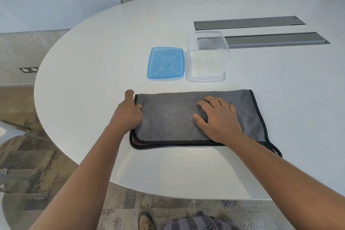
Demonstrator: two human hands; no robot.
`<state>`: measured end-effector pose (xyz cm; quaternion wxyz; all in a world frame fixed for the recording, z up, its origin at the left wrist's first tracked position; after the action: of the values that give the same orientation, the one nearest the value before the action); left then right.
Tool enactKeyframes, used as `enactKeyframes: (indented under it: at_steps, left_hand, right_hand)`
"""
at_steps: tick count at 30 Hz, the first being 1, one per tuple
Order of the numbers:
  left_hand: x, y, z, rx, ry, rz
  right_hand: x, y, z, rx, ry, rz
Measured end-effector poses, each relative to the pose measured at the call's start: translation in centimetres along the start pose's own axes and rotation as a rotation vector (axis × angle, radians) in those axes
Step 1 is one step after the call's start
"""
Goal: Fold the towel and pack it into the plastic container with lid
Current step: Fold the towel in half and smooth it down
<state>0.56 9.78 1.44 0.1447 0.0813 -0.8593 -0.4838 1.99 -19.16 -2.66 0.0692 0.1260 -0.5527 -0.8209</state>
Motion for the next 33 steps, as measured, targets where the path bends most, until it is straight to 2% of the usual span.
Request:
enactKeyframes:
  at_steps: [3, 9, 16, 18, 20, 21, 23, 26, 33]
  left_hand:
    - [0.3, 0.4, -0.1, 0.021, -0.013, -0.017]
    - [1.1, -0.5, 0.2, -0.111, -0.028, 0.033]
    - [1.4, -2.1, 0.7, -0.37, -0.068, -0.116]
    - [1.9, -1.9, 0.4, -0.423, -0.086, -0.236]
    - [2.4, -1.7, -0.7, -0.414, -0.191, -0.348]
    - [2.6, -2.0, -1.4, -0.394, -0.266, -0.35]
    - [2.8, -3.4, -2.5, -0.359, -0.359, -0.241]
    - [2.6, -5.7, -2.1, -0.393, -0.284, -0.052]
    - [1.0, -5.7, -1.4, -0.506, -0.339, -0.003]
  right_hand:
    - [-0.1, 0.0, 0.1, -0.003, -0.005, -0.004]
    - [0.0, 0.0, 0.1, -0.01, -0.012, -0.003]
    - [0.0, 0.1, 0.1, -0.007, -0.013, 0.0]
    - [0.0, 0.0, 0.2, -0.001, -0.012, 0.003]
    - [0.0, 0.0, 0.2, 0.004, -0.011, 0.004]
    - [0.0, 0.0, 0.2, 0.006, -0.012, 0.004]
    - [-0.1, 0.0, 0.2, 0.007, -0.015, 0.007]
    - [0.0, 0.1, 0.2, 0.005, -0.017, 0.012]
    - [-0.2, 0.1, 0.2, 0.017, -0.022, 0.016]
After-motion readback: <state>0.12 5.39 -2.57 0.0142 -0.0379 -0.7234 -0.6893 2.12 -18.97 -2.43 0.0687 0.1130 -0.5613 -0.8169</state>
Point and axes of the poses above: each hand's wrist, its own x-axis away from the middle knuckle, its own y-axis out of the back of the hand, z = x × y, the point moved 4 cm from there along -x, towards the middle knuckle, and after that the axes turned 7 degrees about -x, right-handed, at the moved point
